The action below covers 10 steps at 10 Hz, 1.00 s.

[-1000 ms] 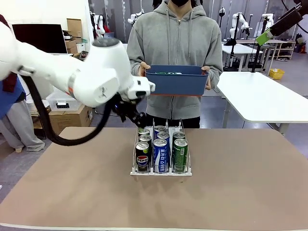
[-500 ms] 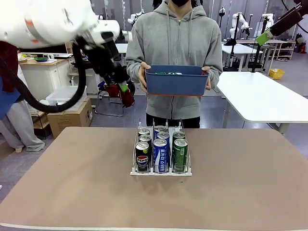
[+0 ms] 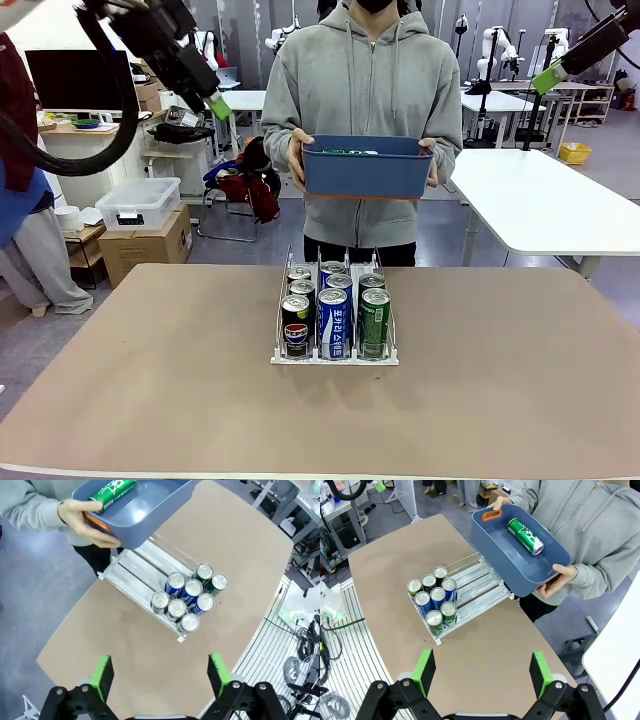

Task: Fill the beverage cans into the dispenser.
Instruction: Pick up the Sprite handed by the human.

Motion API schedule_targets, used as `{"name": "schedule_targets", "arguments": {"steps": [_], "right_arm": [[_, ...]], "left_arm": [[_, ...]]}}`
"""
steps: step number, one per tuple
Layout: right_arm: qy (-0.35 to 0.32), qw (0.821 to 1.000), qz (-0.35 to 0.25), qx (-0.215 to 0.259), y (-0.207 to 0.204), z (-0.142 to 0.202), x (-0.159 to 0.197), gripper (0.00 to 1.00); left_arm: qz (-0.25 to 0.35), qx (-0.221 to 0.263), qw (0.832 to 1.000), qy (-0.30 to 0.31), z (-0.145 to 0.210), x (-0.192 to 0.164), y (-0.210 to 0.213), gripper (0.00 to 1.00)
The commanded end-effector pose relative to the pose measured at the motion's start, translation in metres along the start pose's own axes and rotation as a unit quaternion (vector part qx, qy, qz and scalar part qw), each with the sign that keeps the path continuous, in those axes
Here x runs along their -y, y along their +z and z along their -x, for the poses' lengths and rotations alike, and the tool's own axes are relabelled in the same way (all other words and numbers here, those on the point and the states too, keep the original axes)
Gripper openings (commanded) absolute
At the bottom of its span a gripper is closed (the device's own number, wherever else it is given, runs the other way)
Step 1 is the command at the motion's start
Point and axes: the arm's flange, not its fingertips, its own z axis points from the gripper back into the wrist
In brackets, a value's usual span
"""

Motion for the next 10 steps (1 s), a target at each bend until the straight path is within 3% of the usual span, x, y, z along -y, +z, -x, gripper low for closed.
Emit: {"name": "schedule_targets", "arguments": {"steps": [1,4,8,10], "right_arm": [[0.002,1.000,0.002,-0.003,0.000,0.001,0.001,1.00],[0.002,1.000,0.002,-0.003,0.000,0.001,0.001,1.00],[0.002,1.000,0.002,-0.003,0.000,0.001,0.001,1.00],[0.002,1.000,0.002,-0.003,0.000,0.001,0.001,1.00]], "left_arm": [[0.023,0.013,1.000,-0.010,0.020,0.004,0.012,1.00],[0.023,0.032,0.999,-0.022,0.037,0.010,0.038,1.00],[-0.005,0.048,0.999,-0.022,0.057,0.013,0.038,1.00],[0.010,0.026,1.000,-0.014,0.040,0.017,0.044,1.00]]}}
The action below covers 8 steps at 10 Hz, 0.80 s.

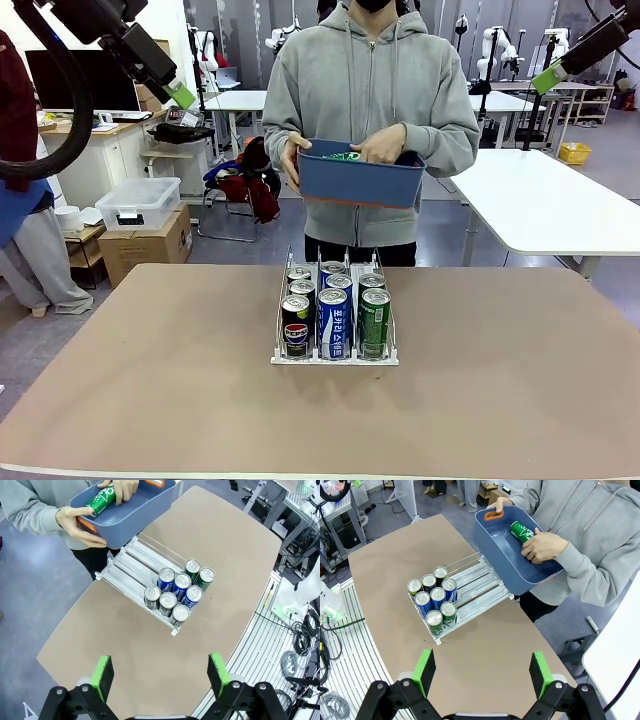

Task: Fill the beverage cans into the dispenser.
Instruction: Pick up the Sprite handed by the human.

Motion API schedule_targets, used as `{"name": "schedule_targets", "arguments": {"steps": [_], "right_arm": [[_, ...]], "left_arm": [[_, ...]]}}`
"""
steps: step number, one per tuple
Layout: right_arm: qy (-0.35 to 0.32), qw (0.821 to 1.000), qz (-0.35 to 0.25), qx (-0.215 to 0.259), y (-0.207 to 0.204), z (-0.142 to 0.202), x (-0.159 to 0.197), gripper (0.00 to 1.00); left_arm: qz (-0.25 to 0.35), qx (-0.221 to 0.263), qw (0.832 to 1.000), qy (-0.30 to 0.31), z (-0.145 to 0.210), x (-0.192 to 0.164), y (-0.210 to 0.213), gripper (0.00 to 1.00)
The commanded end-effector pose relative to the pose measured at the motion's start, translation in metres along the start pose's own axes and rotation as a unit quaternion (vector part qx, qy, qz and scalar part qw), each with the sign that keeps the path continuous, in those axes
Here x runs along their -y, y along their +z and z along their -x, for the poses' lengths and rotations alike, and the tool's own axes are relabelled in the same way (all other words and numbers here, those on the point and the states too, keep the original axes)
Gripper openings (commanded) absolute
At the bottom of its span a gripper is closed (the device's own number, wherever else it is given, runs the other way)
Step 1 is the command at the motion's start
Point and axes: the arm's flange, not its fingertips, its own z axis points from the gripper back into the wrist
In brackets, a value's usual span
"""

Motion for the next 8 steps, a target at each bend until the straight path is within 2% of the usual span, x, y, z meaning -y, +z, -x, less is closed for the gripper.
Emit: {"name": "schedule_targets", "arguments": {"steps": [1,3,4,5,8], "right_arm": [[0.001,1.000,0.002,-0.003,0.000,0.001,0.001,1.00],[0.001,1.000,0.002,-0.003,0.000,0.001,0.001,1.00],[0.001,1.000,0.002,-0.003,0.000,0.001,0.001,1.00],[0.001,1.000,0.002,-0.003,0.000,0.001,0.001,1.00],[0.001,1.000,0.002,-0.003,0.000,0.001,0.001,1.00]], "left_arm": [[0.005,-0.004,1.000,0.000,-0.003,-0.001,0.001,1.00],[0.000,0.000,1.000,-0.001,-0.001,0.000,0.000,1.00],[0.030,0.031,0.999,0.003,-0.005,0.003,-0.003,1.00],[0.021,0.052,0.998,0.010,-0.008,0.003,0.006,1.00],[0.013,0.062,0.998,0.011,-0.008,-0.002,0.016,1.00]]}}
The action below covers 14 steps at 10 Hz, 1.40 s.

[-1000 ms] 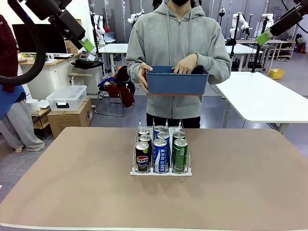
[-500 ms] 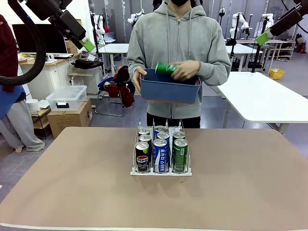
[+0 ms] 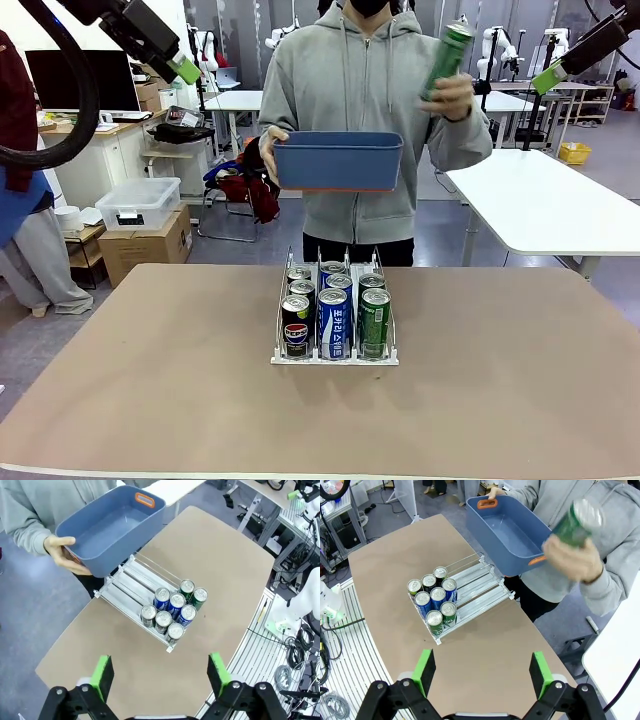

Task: Fill the beverage cans into the dispenser.
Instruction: Pick up the Sprite handed by the human.

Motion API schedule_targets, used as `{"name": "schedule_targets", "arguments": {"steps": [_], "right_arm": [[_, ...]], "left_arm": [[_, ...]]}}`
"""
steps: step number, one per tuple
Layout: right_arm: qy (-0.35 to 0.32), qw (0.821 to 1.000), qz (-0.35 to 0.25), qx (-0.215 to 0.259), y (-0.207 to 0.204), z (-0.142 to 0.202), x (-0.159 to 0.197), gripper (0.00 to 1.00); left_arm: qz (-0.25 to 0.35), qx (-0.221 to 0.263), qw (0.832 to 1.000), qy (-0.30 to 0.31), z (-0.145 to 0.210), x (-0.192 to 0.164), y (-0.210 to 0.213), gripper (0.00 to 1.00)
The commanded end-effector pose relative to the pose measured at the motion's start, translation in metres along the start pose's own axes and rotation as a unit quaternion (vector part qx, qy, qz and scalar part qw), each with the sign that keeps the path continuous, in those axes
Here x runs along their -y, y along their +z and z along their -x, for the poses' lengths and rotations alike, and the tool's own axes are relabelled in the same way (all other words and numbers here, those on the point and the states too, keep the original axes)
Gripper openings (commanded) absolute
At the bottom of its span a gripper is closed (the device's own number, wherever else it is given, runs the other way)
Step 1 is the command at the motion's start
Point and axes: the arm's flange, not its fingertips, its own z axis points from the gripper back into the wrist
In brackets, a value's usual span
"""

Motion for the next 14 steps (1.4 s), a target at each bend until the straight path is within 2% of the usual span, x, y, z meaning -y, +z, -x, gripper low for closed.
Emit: {"name": "schedule_targets", "arguments": {"steps": [1,14], "right_arm": [[0.001,1.000,0.002,-0.003,0.0000,0.0005,0.0006,1.00],[0.001,1.000,0.002,-0.003,0.0000,0.0005,0.0006,1.00]], "left_arm": [[-0.004,0.004,1.000,0.007,0.0064,-0.0002,-0.0060,1.00],[0.000,0.000,1.000,0.000,0.0000,0.0000,0.0000,1.00]]}}
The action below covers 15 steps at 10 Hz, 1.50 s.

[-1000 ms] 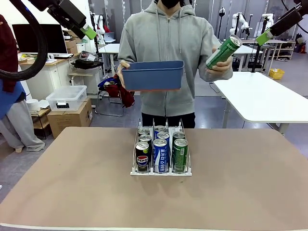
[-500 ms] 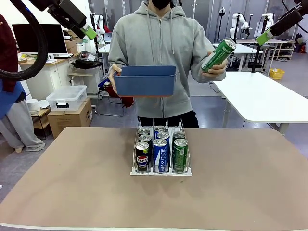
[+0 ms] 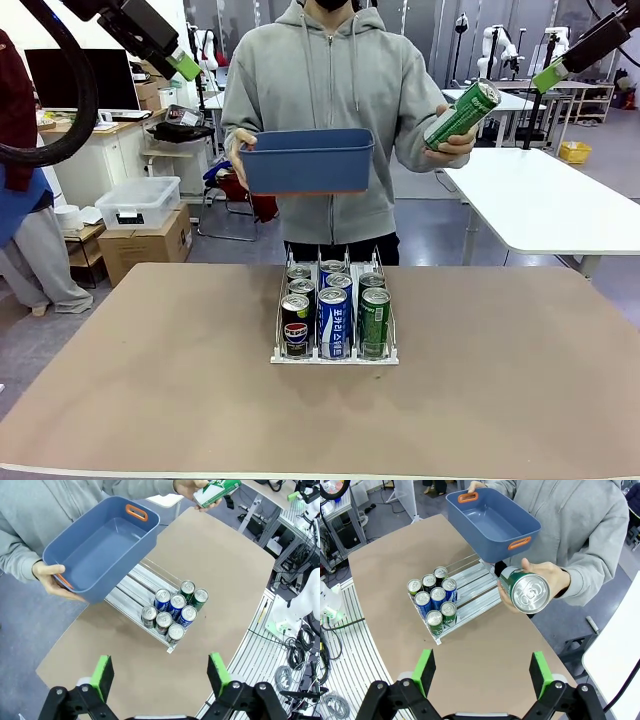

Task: Fill the beverage cans into the dispenser.
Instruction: Pick up the Sprite handed by the human.

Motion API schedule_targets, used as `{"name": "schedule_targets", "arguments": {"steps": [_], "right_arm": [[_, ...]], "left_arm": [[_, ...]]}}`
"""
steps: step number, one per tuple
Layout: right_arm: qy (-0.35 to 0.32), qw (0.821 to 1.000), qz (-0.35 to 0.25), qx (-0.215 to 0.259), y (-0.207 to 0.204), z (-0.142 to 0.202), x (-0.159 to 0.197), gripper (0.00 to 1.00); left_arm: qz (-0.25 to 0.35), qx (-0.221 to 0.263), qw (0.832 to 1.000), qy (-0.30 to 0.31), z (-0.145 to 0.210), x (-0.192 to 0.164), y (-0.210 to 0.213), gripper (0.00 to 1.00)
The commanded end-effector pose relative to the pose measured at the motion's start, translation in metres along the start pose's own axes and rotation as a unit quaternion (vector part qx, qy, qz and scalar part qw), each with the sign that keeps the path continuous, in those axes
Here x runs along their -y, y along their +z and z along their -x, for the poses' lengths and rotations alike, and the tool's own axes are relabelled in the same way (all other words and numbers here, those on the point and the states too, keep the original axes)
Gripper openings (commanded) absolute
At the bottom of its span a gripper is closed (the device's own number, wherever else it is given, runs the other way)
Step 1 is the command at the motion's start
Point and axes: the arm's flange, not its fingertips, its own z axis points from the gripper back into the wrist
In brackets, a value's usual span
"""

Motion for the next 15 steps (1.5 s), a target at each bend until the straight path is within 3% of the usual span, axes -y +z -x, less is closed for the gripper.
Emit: {"name": "schedule_targets", "arguments": {"steps": [1,15], "right_arm": [[0.001,1.000,0.002,-0.003,0.0000,0.0005,0.0006,1.00],[0.001,1.000,0.002,-0.003,0.0000,0.0005,0.0006,1.00]], "left_arm": [[0.001,0.000,1.000,0.001,0.0012,-0.0005,0.0008,1.00],[0.001,0.000,1.000,0.001,0.0012,-0.0005,0.0008,1.00]]}}
